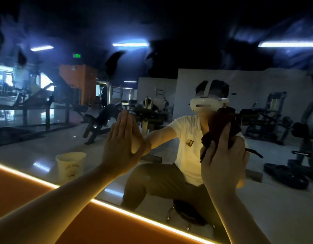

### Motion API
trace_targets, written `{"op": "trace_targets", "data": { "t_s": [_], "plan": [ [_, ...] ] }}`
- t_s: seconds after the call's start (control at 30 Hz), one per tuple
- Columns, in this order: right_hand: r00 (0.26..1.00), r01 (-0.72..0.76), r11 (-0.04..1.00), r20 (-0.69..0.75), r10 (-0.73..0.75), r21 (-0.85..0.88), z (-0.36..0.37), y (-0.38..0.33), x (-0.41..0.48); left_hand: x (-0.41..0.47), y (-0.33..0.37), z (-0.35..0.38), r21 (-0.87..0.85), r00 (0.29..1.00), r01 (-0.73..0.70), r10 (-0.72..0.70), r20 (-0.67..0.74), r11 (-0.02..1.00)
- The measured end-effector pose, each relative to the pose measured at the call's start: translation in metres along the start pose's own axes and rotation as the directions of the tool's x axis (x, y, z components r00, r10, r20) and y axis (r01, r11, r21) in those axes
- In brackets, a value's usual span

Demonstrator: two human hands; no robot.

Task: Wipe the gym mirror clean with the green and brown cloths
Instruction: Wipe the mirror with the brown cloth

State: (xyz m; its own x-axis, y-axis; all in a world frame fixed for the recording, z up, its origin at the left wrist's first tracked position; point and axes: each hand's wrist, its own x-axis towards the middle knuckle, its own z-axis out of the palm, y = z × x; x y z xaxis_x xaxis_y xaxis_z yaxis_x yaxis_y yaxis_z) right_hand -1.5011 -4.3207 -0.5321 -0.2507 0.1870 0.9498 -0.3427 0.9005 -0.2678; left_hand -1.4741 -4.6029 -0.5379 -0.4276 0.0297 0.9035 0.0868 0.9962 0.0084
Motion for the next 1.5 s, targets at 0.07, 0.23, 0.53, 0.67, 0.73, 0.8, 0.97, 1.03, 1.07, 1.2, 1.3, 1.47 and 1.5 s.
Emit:
{"op": "trace_targets", "data": {
  "t_s": [0.07,0.23,0.53,0.67,0.73,0.8,0.97,1.03,1.07,1.2,1.3,1.47,1.5],
  "plan": [
    [1.000,0.016,1.000,-0.026,-0.016,0.006,0.007,-0.012,0.001,0.000,-0.007,-0.008,-0.054,1.000,-0.029,0.029,0.010,0.998],
    [0.994,0.109,0.994,-0.020,-0.109,-0.018,0.023,-0.070,0.012,0.003,-0.044,-0.026,-0.098,0.986,-0.164,0.167,0.021,0.982],
    [0.842,0.529,0.848,0.104,-0.530,0.036,0.093,-0.233,0.036,0.044,-0.108,-0.062,-0.144,0.991,-0.086,0.070,-0.114,0.986],
    [0.739,0.673,0.738,-0.023,-0.673,0.043,0.090,-0.257,0.071,0.075,-0.124,-0.077,-0.150,0.977,-0.067,0.034,-0.212,0.986],
    [0.750,0.660,0.750,-0.017,-0.661,-0.051,0.073,-0.229,0.099,0.095,-0.117,-0.074,-0.132,0.956,-0.143,0.102,-0.276,0.981],
    [0.826,0.545,0.825,-0.070,-0.559,-0.149,0.050,-0.187,0.133,0.119,-0.102,-0.065,-0.071,0.929,-0.214,0.181,-0.322,0.974],
    [0.974,0.053,0.969,-0.203,-0.104,-0.242,-0.027,-0.044,0.204,0.160,-0.068,-0.035,-0.034,0.949,-0.157,0.141,-0.282,0.987],
    [0.969,-0.070,0.971,-0.245,0.012,-0.229,-0.041,-0.020,0.211,0.164,-0.064,-0.025,-0.021,0.954,-0.137,0.127,-0.271,0.990],
    [0.963,-0.114,0.970,-0.263,0.055,-0.216,-0.037,-0.023,0.211,0.164,-0.064,-0.023,-0.017,0.955,-0.139,0.130,-0.267,0.990],
    [0.940,-0.174,0.973,-0.320,0.119,-0.152,0.003,-0.103,0.204,0.162,-0.073,-0.027,-0.036,0.944,-0.212,0.195,-0.267,0.977],
    [0.977,0.055,0.994,-0.200,-0.072,-0.090,0.036,-0.196,0.184,0.162,-0.088,-0.035,-0.033,0.913,-0.312,0.290,-0.288,0.950],
    [0.779,0.626,0.771,0.043,-0.626,-0.115,0.079,-0.279,0.147,0.177,-0.101,-0.056,-0.263,0.845,-0.229,0.057,-0.532,0.937],
    [0.751,0.657,0.742,0.029,-0.659,-0.132,0.074,-0.268,0.157,0.183,-0.097,-0.061,-0.263,0.828,-0.237,0.053,-0.558,0.935]
  ]
}}
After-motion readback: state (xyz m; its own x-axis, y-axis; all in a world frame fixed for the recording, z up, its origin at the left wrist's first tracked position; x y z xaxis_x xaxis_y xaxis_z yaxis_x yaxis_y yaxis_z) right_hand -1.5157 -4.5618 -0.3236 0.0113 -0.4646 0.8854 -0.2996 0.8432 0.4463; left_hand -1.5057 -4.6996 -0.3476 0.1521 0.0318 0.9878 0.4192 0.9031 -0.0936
